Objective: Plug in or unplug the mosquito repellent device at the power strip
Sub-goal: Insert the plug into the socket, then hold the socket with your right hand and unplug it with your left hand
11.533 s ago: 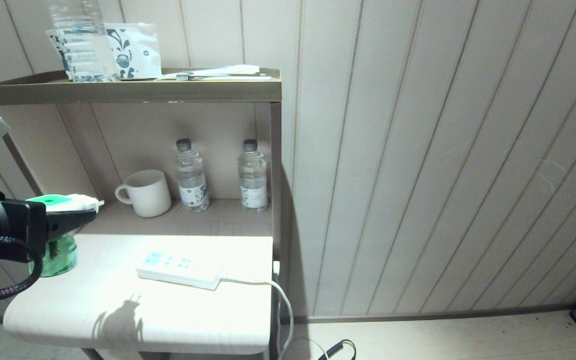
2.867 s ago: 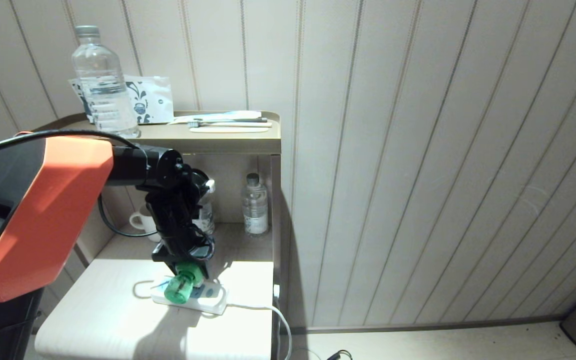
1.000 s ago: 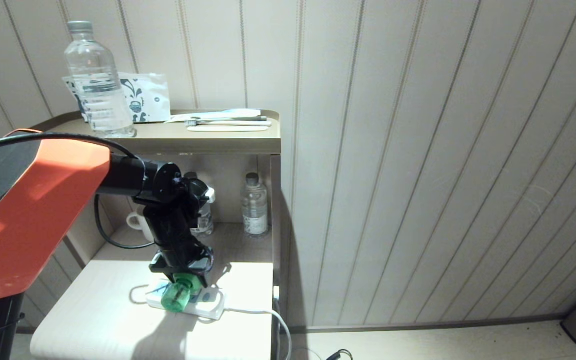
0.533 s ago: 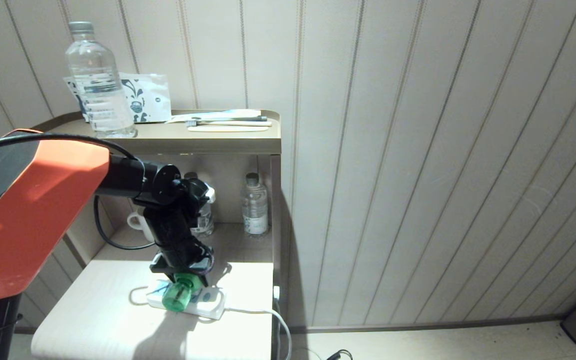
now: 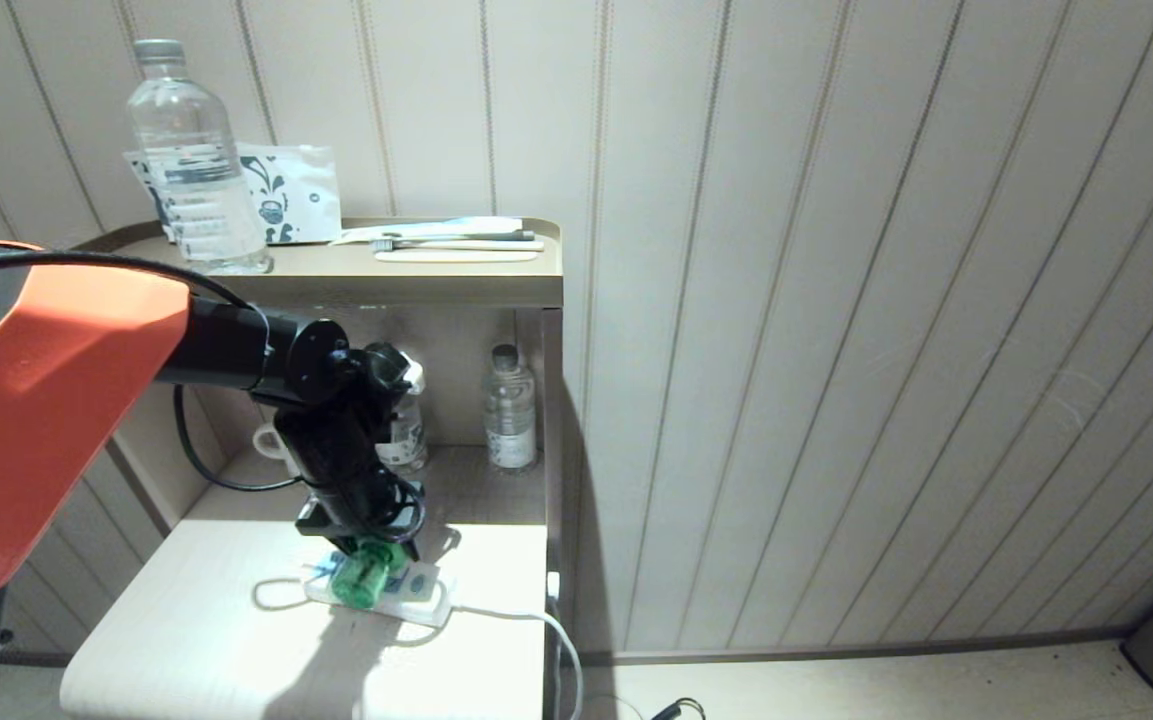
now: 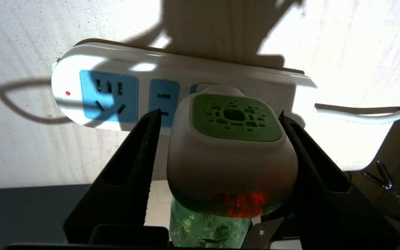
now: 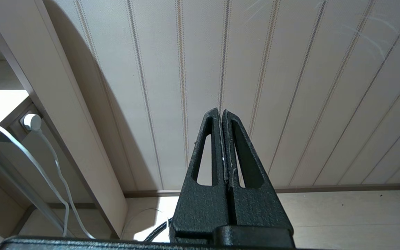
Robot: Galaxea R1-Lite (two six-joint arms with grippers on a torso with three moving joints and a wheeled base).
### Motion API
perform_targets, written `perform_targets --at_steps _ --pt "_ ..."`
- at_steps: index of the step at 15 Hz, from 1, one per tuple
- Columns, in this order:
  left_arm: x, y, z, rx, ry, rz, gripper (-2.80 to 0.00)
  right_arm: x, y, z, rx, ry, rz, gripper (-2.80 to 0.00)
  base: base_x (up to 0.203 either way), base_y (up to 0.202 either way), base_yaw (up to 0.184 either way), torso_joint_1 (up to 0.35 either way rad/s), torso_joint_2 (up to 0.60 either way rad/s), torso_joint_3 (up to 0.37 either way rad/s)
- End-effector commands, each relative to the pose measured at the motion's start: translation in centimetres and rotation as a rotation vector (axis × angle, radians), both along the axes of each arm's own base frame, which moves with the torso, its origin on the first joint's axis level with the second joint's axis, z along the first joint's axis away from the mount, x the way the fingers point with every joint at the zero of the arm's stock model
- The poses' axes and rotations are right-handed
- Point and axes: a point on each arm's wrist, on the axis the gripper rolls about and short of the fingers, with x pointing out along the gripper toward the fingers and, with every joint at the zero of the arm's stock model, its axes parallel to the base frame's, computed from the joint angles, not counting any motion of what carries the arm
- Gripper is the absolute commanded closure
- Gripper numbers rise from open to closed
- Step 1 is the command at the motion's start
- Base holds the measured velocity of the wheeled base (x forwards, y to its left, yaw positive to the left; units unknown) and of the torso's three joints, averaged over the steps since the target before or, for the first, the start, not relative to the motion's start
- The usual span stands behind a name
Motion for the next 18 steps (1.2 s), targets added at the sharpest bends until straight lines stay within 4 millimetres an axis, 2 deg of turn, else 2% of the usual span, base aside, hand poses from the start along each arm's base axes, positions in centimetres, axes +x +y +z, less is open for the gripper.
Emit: perform_targets --at_steps 1,5,8,12,15,16,18 --pt "-0.6 0.2 1.5 -0.011 -0.031 0.000 -2.80 0.0 0.0 0.0 0.000 0.000 0.000 0.00 0.000 0.000 0.000 0.000 0.00 0.000" --pt "-1.2 0.4 2.2 -0.008 -0.037 -0.003 -2.80 0.0 0.0 0.0 0.000 0.000 0.000 0.00 0.000 0.000 0.000 0.000 0.00 0.000" --pt "-2.6 1.0 4.4 -0.022 -0.091 -0.019 -2.80 0.0 0.0 0.0 0.000 0.000 0.000 0.00 0.000 0.000 0.000 0.000 0.00 0.000" --pt "-5.7 2.2 8.2 -0.047 -0.182 -0.055 -2.80 0.0 0.0 0.0 0.000 0.000 0.000 0.00 0.000 0.000 0.000 0.000 0.00 0.000" --pt "-9.0 3.4 11.0 -0.076 -0.279 -0.070 -2.80 0.0 0.0 0.0 0.000 0.000 0.000 0.00 0.000 0.000 0.000 0.000 0.00 0.000" --pt "-10.4 4.0 12.0 -0.087 -0.325 -0.081 0.00 0.0 0.0 0.0 0.000 0.000 0.000 0.00 0.000 0.000 0.000 0.000 0.00 0.000" --pt "-13.2 5.1 13.1 -0.094 -0.420 -0.099 0.00 0.0 0.0 0.0 0.000 0.000 -0.001 0.00 0.000 0.000 0.000 0.000 0.00 0.000"
